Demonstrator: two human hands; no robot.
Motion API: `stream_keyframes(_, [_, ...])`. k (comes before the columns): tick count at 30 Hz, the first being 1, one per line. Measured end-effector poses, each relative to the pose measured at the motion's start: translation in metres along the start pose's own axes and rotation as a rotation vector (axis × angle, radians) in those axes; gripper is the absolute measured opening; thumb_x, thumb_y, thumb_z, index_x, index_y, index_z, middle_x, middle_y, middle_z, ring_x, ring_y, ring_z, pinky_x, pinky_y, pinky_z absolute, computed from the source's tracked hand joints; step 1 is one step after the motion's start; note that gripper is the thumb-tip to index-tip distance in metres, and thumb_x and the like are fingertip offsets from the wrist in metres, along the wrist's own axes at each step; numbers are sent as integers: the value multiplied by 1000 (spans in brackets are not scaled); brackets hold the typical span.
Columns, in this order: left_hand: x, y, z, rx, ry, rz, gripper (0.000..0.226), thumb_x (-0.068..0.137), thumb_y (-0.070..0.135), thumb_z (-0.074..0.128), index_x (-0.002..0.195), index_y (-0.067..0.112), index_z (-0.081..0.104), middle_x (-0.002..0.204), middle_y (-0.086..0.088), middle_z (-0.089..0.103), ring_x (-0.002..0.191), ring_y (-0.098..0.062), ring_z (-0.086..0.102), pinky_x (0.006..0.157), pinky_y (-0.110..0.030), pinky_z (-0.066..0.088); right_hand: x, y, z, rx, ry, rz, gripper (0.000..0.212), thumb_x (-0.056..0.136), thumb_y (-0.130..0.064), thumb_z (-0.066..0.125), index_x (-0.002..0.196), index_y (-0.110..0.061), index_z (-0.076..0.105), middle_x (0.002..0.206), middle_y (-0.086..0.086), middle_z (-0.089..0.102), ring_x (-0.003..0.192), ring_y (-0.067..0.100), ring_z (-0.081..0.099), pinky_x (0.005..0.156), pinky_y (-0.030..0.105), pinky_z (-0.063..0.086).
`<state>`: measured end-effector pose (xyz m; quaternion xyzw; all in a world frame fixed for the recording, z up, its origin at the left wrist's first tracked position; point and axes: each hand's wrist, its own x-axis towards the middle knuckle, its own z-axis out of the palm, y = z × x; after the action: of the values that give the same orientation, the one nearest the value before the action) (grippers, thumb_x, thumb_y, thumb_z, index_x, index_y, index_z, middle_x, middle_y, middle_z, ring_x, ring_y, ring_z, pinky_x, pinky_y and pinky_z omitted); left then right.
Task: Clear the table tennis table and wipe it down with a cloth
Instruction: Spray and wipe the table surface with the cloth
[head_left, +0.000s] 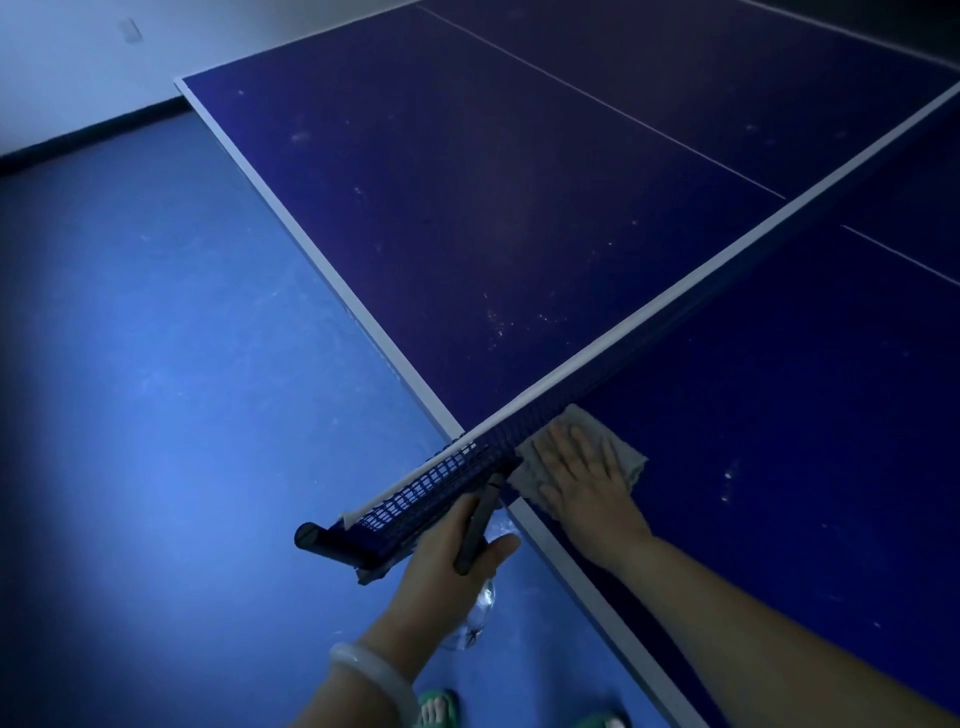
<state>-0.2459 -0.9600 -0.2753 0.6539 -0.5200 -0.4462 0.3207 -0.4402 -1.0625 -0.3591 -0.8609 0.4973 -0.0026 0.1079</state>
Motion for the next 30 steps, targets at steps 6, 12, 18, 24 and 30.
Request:
stream_keyframes(6, [21,22,1,-43,-30,66,27,88,30,70,107,39,53,74,8,63,67,-9,61,64,-24,47,2,47,-30,38,-95,587,61,106,-32,21,153,-17,-14,163,8,-14,149,29,-13,118,55,-5])
stream_keyframes(12, [61,53,28,-184,-88,204,39,91,25,66,126,28,49,70,7,59,62,-6,57,60,-15,45,-69,-3,-7,-2,-30,241,60,98,-33,37,154,-16,21,157,12,26,143,34,30,112,55,23])
stream_keyframes(18, [88,51,56,-185,-113,253,43,90,36,66,129,39,47,80,10,60,76,-12,61,73,-20,50,-96,18,-12,103,-146,211,53,105,-41,15,153,-27,-3,159,-6,-16,149,17,-17,119,44,-8])
stream_keyframes(24, [100,41,63,86,-55,229,57,81,57,62,134,42,45,103,10,42,105,-18,38,97,-38,37,-87,-5,-18,134,96,524,53,92,-19,60,141,-10,41,139,5,43,127,20,42,114,30,23])
stream_keyframes(30, [88,35,58,148,-54,84,73,81,43,73,144,36,37,123,1,40,119,-21,34,107,-45,33,-84,-27,-15,99,79,631,62,102,-34,17,140,8,42,147,22,43,137,31,43,116,43,10])
